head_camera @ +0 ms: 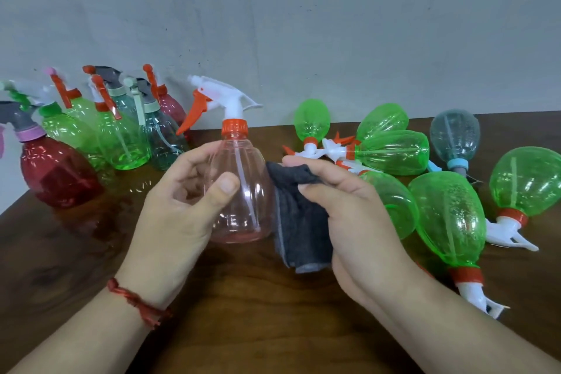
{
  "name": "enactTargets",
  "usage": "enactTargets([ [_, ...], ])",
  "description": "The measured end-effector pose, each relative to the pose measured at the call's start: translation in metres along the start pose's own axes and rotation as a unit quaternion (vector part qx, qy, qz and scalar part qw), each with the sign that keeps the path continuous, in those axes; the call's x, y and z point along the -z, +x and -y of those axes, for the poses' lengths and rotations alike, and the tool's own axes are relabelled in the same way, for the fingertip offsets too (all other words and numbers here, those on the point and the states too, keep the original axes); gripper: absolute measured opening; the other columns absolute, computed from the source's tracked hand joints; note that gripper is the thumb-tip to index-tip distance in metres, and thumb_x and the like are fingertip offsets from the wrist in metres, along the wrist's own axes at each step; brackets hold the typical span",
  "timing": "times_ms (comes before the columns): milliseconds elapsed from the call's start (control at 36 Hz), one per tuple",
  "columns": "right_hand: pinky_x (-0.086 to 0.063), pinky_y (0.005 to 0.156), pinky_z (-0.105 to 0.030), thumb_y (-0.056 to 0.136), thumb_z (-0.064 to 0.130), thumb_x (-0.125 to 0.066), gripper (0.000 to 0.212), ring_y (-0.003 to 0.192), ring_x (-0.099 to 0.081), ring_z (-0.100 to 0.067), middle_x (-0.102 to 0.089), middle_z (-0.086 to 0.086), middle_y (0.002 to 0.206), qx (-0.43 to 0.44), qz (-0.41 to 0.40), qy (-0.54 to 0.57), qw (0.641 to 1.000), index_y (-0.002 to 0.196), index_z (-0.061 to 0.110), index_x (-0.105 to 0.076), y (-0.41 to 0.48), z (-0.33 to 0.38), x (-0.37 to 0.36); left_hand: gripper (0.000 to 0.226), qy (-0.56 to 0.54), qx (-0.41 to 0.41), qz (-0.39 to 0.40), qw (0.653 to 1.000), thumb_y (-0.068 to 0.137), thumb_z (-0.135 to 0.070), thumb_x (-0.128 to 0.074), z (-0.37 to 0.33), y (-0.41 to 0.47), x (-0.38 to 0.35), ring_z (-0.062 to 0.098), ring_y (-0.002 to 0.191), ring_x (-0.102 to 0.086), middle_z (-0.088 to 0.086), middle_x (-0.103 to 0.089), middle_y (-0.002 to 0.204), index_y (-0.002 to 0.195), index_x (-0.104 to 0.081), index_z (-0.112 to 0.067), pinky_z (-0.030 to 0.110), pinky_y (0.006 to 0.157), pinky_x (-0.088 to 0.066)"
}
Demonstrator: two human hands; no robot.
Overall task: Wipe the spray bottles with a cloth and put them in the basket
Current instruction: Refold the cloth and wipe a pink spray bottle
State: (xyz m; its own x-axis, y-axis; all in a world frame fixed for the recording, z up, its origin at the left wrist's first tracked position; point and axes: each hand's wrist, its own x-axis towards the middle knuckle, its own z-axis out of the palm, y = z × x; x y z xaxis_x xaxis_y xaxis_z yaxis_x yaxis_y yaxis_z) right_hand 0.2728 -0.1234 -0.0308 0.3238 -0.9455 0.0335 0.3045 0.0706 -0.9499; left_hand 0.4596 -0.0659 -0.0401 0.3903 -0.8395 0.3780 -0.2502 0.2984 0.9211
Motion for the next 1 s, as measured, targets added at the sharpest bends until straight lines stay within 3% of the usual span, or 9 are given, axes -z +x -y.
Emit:
enactTargets([
  [83,-0.059,0.092,-0.034,0.1,-0.005,-0.052,0.042,0.099,-0.077,-0.02,-0.081,0.001,0.106,0.012,-0.001,-0.017,1.0,0.107,0.023,-0.083,0.0,0.0,0.001,0.048,-0.008,0.054,-0.029,0.998,0.087,-0.061,-0.078,0.007,0.004,0.0,0.022,0.105,-0.076,0.001,-0.076,0.114,0.129,-0.069,-0.04,0.04,0.088,-0.064],
  [167,-0.06,0.085,-0.028,0.101,-0.004,-0.052,0.041,0.098,-0.078,-0.017,-0.081,0.004,0.104,0.018,0.017,-0.03,0.999,0.108,0.024,-0.082,-0.004,-0.002,-0.001,0.032,-0.072,0.12,-0.039,0.989,0.097,-0.044,-0.072,0.012,0.002,-0.003,0.026,0.105,-0.077,0.001,-0.078,0.114,0.125,-0.068,-0.029,0.055,0.093,-0.061],
  [333,-0.06,0.084,-0.026,0.101,-0.006,-0.053,0.041,0.101,-0.077,-0.015,-0.081,0.005,0.106,0.061,0.031,-0.034,0.997,0.106,0.023,-0.082,-0.007,0.002,-0.002,0.089,-0.063,0.1,-0.014,0.993,0.061,-0.05,-0.094,0.011,-0.003,-0.007,0.023,0.114,-0.076,-0.002,-0.076,0.127,0.139,-0.058,-0.029,0.046,0.093,-0.06],
  [417,-0.061,0.088,-0.037,0.101,-0.004,-0.053,0.043,0.103,-0.076,-0.016,-0.08,0.008,0.11,0.077,-0.027,-0.033,0.996,0.105,0.027,-0.082,0.0,0.001,0.003,0.058,-0.139,0.072,-0.004,0.988,0.081,-0.033,-0.083,0.002,-0.006,-0.006,0.026,0.109,-0.077,0.006,-0.076,0.126,0.132,-0.062,-0.019,0.037,0.085,-0.065],
  [500,-0.058,0.086,-0.028,0.102,-0.003,-0.054,0.041,0.103,-0.075,-0.01,-0.079,0.011,0.111,0.077,-0.026,-0.051,0.995,0.109,0.027,-0.082,0.0,-0.001,0.003,0.029,-0.173,0.077,0.035,0.981,0.089,-0.031,-0.066,0.001,-0.01,-0.006,0.026,0.105,-0.079,0.008,-0.077,0.121,0.116,-0.073,-0.022,0.035,0.078,-0.065],
  [639,-0.061,0.092,-0.033,0.103,-0.002,-0.053,0.041,0.102,-0.077,-0.013,-0.081,0.008,0.108,0.05,-0.019,-0.051,0.997,0.112,0.025,-0.081,-0.002,-0.003,0.002,0.026,-0.024,0.122,0.082,0.989,0.105,-0.046,-0.062,0.014,0.016,0.001,0.021,0.106,-0.077,0.014,-0.07,0.136,0.116,-0.081,-0.031,0.036,0.088,-0.058],
  [778,-0.059,0.097,-0.038,0.102,-0.002,-0.054,0.042,0.102,-0.076,-0.014,-0.081,0.009,0.106,0.065,-0.011,-0.105,0.992,0.11,0.029,-0.082,-0.003,-0.002,0.002,0.033,-0.037,0.095,0.012,0.995,0.103,-0.047,-0.053,0.014,-0.007,-0.003,0.025,0.116,-0.074,-0.005,-0.075,0.126,0.133,-0.066,-0.053,0.062,0.1,-0.057],
  [889,-0.058,0.095,-0.026,0.103,0.0,-0.056,0.044,0.104,-0.073,-0.003,-0.079,0.018,0.109,0.096,0.019,-0.136,0.986,0.11,0.034,-0.082,-0.011,-0.003,-0.003,0.057,-0.013,0.065,0.038,0.997,0.09,-0.059,-0.067,0.0,-0.009,-0.009,0.01,0.124,-0.07,-0.015,-0.07,0.135,0.144,-0.05,-0.062,0.047,0.105,-0.055],
  [1000,-0.057,0.092,-0.021,0.102,-0.002,-0.055,0.043,0.105,-0.073,-0.003,-0.079,0.017,0.108,0.112,0.039,-0.138,0.983,0.112,0.03,-0.081,-0.008,0.0,0.0,0.08,0.025,0.027,0.089,0.995,0.085,-0.032,-0.089,-0.008,-0.011,-0.005,0.011,0.128,-0.067,-0.015,-0.069,0.139,0.15,-0.048,-0.056,0.045,0.109,-0.053],
])
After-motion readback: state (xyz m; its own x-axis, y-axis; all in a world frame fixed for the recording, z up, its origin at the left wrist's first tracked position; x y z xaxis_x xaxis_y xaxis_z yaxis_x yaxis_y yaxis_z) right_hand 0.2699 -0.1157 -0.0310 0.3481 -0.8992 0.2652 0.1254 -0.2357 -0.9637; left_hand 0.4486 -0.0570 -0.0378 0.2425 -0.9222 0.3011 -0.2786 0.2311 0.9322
